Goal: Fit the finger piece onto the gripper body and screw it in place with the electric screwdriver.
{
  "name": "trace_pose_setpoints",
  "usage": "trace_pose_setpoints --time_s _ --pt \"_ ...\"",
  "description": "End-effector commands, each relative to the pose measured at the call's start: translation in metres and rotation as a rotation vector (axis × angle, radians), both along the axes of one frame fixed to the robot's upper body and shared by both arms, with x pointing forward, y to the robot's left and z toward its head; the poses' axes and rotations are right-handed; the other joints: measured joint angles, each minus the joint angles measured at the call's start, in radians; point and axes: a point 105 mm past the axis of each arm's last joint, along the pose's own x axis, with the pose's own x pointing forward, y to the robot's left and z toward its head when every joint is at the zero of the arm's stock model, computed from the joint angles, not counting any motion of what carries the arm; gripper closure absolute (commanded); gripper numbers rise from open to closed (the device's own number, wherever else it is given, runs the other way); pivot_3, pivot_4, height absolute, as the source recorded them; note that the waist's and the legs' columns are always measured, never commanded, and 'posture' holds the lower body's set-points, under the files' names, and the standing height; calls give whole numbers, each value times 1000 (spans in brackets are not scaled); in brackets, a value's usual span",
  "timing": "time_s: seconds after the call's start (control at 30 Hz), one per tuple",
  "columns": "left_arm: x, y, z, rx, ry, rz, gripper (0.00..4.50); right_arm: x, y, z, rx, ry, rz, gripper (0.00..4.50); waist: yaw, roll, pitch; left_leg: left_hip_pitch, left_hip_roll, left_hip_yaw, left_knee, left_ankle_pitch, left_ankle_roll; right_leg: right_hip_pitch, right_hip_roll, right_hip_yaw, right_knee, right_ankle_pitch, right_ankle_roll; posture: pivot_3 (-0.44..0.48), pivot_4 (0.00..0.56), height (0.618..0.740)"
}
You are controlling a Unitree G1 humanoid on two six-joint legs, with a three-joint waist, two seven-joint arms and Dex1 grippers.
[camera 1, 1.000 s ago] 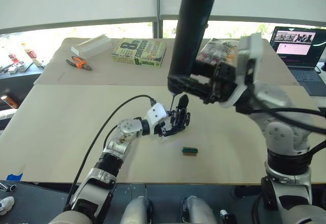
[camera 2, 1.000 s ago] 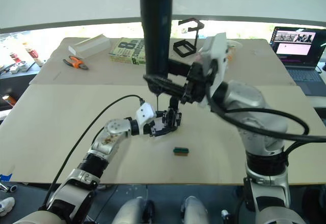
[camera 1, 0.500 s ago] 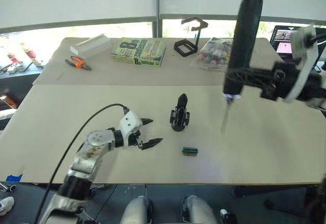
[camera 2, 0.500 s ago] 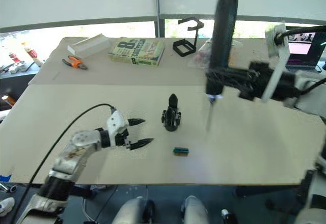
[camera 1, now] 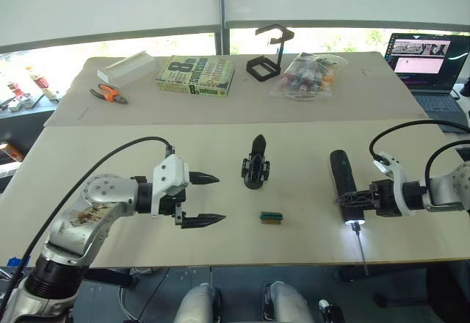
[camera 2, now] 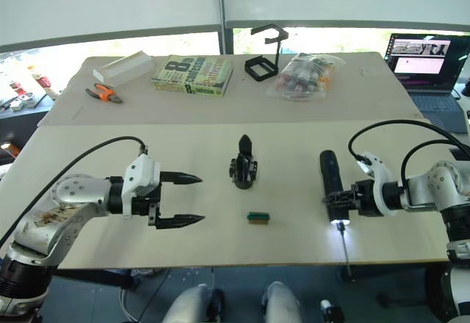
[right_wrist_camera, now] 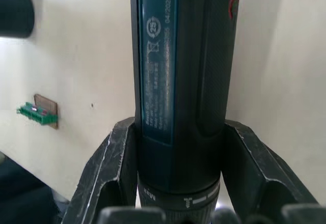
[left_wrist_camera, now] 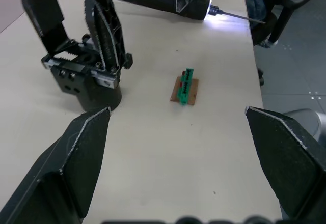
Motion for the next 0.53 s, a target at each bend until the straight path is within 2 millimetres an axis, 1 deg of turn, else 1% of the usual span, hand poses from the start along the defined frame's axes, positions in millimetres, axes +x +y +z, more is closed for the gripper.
trace_pose_setpoints --time_s 0.03,0.07,0.1,0.13,0.17,0.2,0.27,0.33,0.4,0.47,0.53 --pt "-8 23 8 4 75 48 0 3 -16 42 -71 -301 195 877 5 1 0 0 0 0 0 0 0 0 0 0 0 0 0 0 150 740" --pt "-10 28 7 14 95 58 0 1 -21 45 -107 -350 251 526 7 1 0 0 0 0 0 0 0 0 0 0 0 -1 1 0 150 740" --pt "-13 38 7 33 126 77 0 -5 -27 50 -162 -433 353 185 8 1 0 1 1 0 0 0 0 1 0 -1 0 -1 2 0 150 740" --pt "-15 50 9 47 142 109 0 -10 -37 57 -238 -510 444 49 9 1 0 2 0 0 0 0 0 1 0 -1 0 -1 2 0 150 740" --pt "-15 62 13 58 142 149 0 -16 -44 64 -286 -569 518 49 10 1 0 3 1 0 0 0 0 2 0 -1 0 -1 2 0 150 740" --pt "-13 74 19 65 138 197 0 -17 -51 73 -300 -618 519 49 10 1 1 3 1 0 0 -1 -1 1 0 -1 0 -2 2 0 150 740" --pt "-14 92 28 64 148 262 0 -21 -63 86 -312 -694 514 49 8 3 2 4 1 0 0 -1 -3 1 0 0 0 -2 2 0 150 740" --pt "-16 102 30 90 132 288 0 -28 -70 91 -323 -728 547 49 5 4 2 4 1 0 0 -2 -5 0 0 0 0 -2 2 0 150 740" --pt "-16 108 28 125 118 300 0 -30 -75 92 -342 -745 567 49 3 5 3 7 1 0 0 -2 -5 1 0 0 0 -2 1 0 150 740" --pt "-16 109 21 138 115 294 0 -29 -75 93 -332 -758 555 49 1 7 3 7 1 0 0 -4 -9 1 -1 0 0 -3 0 0 150 740" --pt "-16 106 17 133 117 271 0 -27 -73 93 -318 -765 548 49 1 7 2 7 1 1 0 -4 -9 1 -1 0 1 -2 0 0 150 740"
